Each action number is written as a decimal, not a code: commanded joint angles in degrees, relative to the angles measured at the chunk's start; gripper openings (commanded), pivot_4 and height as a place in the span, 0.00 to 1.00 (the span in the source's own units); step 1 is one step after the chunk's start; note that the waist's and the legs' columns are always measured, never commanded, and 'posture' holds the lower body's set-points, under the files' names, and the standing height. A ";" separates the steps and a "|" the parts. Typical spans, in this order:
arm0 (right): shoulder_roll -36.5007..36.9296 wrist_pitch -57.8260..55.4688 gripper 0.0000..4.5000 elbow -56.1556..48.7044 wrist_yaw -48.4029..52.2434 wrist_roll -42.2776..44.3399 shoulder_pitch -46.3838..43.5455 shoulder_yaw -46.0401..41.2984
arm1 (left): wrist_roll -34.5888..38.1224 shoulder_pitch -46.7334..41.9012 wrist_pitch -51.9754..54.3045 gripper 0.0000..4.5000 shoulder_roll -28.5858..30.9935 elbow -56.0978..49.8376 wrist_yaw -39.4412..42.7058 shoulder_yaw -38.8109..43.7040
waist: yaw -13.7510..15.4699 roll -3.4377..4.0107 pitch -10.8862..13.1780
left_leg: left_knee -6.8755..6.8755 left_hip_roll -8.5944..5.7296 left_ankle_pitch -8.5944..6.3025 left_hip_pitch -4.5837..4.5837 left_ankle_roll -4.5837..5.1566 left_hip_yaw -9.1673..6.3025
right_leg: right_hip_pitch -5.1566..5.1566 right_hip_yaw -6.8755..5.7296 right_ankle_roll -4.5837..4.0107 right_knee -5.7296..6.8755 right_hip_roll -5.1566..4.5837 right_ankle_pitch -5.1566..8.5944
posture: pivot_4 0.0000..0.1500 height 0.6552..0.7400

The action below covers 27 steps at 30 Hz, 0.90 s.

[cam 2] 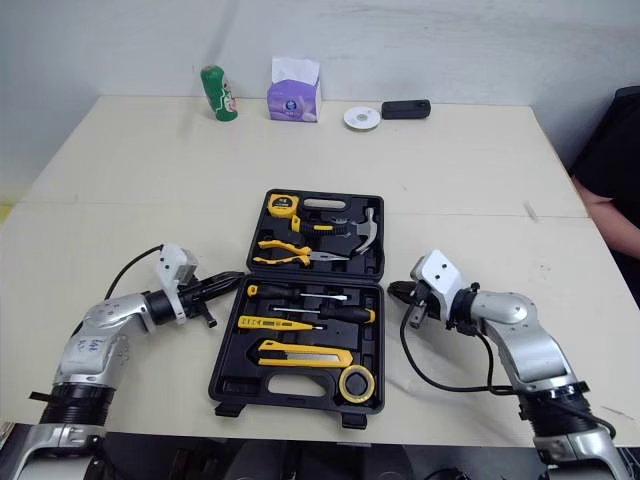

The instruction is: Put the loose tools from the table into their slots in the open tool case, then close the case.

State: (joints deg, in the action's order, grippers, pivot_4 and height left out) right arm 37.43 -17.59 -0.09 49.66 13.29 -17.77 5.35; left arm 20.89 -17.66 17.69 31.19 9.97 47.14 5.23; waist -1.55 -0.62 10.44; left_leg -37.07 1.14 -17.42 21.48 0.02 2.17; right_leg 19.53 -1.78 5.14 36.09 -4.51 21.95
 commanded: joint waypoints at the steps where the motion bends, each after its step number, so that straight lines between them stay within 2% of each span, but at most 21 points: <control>1: -0.68 0.71 0.00 -0.60 1.38 -0.49 -0.96 1.09 | -0.39 -1.73 -0.31 0.01 -1.64 0.15 -0.86 -0.52 | 0.02 0.00 0.00 | 0.00 0.00 0.00 0.00 0.00 0.00 | 0.00 -0.01 0.00 0.00 0.00 0.00 | 1.00 1.00; 14: -2.73 2.77 0.00 1.59 0.85 -3.21 -2.91 1.60 | -1.79 -3.68 -1.56 0.01 -3.88 1.35 0.99 -2.89 | 0.13 0.00 0.00 | -0.11 -0.02 0.04 -0.01 0.00 0.00 | -0.02 -0.01 0.01 0.11 -0.02 -0.01 | 1.00 1.00; 22: -2.85 4.26 0.00 5.55 1.55 -5.43 -5.92 2.08 | -5.65 -8.17 -2.20 0.01 -4.76 7.40 -1.95 -3.16 | 0.24 0.00 0.00 | -0.16 -0.06 0.08 -0.02 0.00 0.00 | -0.01 -0.03 0.02 0.25 -0.04 -0.01 | 1.00 1.00; 27: -2.76 4.37 0.00 6.85 1.51 -6.23 -6.41 1.90 | -6.37 -8.96 -1.90 0.01 -4.39 8.45 -1.09 -3.07 | 0.09 -0.01 0.00 | -0.16 -0.06 0.10 -0.02 -0.02 0.00 | 0.00 -0.03 0.02 0.41 -0.03 -0.01 | 1.00 1.00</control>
State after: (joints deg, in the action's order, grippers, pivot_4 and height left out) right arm 34.91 -13.66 6.89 51.32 7.81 -23.81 6.99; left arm 15.01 -26.31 16.14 27.00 18.78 45.62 3.15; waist -1.46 -0.62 10.44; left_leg -37.23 1.09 -17.31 21.46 -0.01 2.17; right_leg 19.53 -1.82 5.16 36.51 -4.54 21.94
